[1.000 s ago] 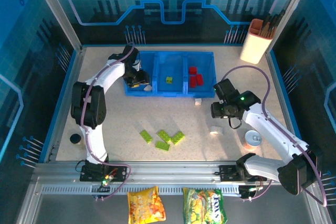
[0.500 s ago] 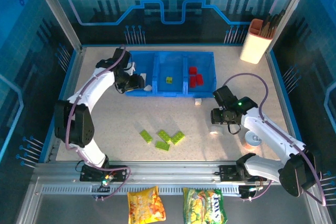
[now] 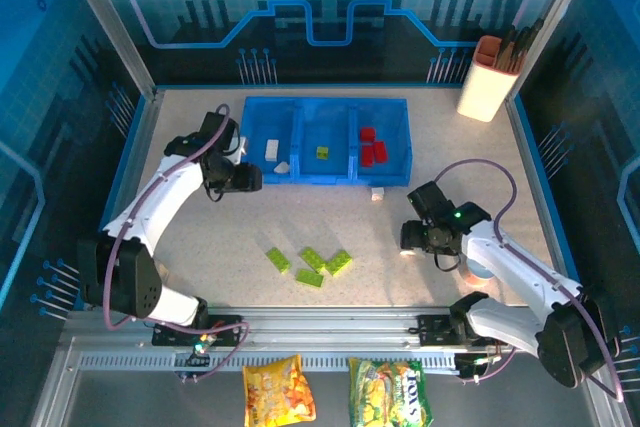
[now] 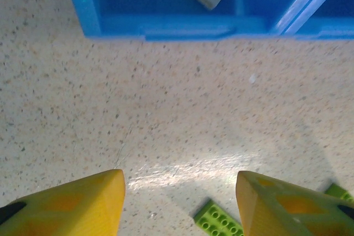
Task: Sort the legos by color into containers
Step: Rotate the lego at the bottom-center of the table.
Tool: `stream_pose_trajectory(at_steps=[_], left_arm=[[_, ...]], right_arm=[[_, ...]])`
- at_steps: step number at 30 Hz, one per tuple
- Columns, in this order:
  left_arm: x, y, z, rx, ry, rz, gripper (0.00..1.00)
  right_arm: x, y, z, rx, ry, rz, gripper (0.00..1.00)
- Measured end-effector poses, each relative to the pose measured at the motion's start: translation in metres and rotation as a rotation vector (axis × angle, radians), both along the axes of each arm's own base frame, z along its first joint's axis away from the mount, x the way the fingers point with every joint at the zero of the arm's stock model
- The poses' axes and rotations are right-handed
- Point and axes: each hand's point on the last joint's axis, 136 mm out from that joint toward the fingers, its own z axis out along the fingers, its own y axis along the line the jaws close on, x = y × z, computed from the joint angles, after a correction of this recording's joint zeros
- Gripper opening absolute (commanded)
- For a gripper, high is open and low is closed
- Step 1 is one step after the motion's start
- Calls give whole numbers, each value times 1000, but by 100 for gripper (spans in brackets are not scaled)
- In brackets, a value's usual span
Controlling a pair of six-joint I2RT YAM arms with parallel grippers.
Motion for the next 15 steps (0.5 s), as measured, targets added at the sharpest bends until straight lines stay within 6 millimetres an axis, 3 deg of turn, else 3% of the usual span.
stream_pose_trajectory(at_steps=[5, 15], left_arm=[[-10, 3, -22, 13, 34, -8, 56], [-1, 7, -21, 20, -3, -5, 56]], right_arm=[[3, 4, -2, 6, 2, 26, 84], [25, 30, -20, 61, 55, 157, 87]])
